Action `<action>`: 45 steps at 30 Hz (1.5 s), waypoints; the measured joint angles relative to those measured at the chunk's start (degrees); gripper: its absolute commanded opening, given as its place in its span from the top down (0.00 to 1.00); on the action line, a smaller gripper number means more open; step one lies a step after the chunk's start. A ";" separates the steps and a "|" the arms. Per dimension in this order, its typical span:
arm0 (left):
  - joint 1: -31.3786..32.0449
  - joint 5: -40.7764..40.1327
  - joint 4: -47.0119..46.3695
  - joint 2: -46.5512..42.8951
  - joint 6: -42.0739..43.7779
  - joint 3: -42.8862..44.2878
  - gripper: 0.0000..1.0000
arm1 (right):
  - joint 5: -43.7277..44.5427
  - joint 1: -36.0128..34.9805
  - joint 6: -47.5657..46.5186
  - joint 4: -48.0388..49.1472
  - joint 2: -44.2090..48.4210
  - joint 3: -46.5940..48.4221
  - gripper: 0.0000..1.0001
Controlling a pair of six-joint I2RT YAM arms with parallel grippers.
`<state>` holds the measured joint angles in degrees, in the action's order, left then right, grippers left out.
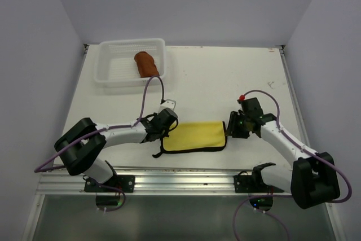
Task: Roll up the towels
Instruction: Fold the towel
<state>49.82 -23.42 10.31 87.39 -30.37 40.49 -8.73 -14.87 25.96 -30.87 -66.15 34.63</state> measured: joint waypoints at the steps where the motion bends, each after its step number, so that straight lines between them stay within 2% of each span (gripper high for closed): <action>1: 0.00 0.02 0.00 0.00 0.00 0.00 1.00 | -0.02 -0.02 0.02 0.37 -0.26 -0.22 0.56; 14: -0.20 0.37 -0.02 0.00 -0.02 0.00 1.00 | -1.44 -0.52 1.66 7.13 -6.51 -2.10 0.57; 20: -0.20 0.79 -0.26 0.00 -0.02 0.00 1.00 | 3.43 -6.58 2.38 8.02 -8.26 -0.57 0.63; 26: -0.20 0.98 -0.37 0.02 0.00 0.00 1.00 | 8.98 -9.75 3.34 7.19 -9.60 0.63 0.80; 31: -0.20 1.84 -0.48 -0.13 0.00 0.00 1.00 | 11.28 -10.01 3.93 6.34 -9.75 0.87 1.00; 38: -0.20 6.45 -2.10 -0.68 0.20 0.00 0.99 | 15.63 -10.14 3.76 1.75 -9.64 2.67 1.00; 42: -0.20 8.26 -2.60 -2.60 1.16 0.00 0.79 | 18.67 -10.14 2.80 -3.17 -9.03 6.10 1.00; 43: -0.20 8.57 -2.64 -3.65 1.36 0.00 0.79 | 19.32 -10.14 2.49 -4.37 -8.72 7.32 1.00; 45: -0.20 9.14 -2.91 -6.38 1.62 0.00 0.90 | 19.96 -10.14 2.10 -6.32 -8.02 10.01 1.00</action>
<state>49.63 -14.28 7.40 81.01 -28.75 40.49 11.22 -25.02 28.05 -37.19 -74.17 44.64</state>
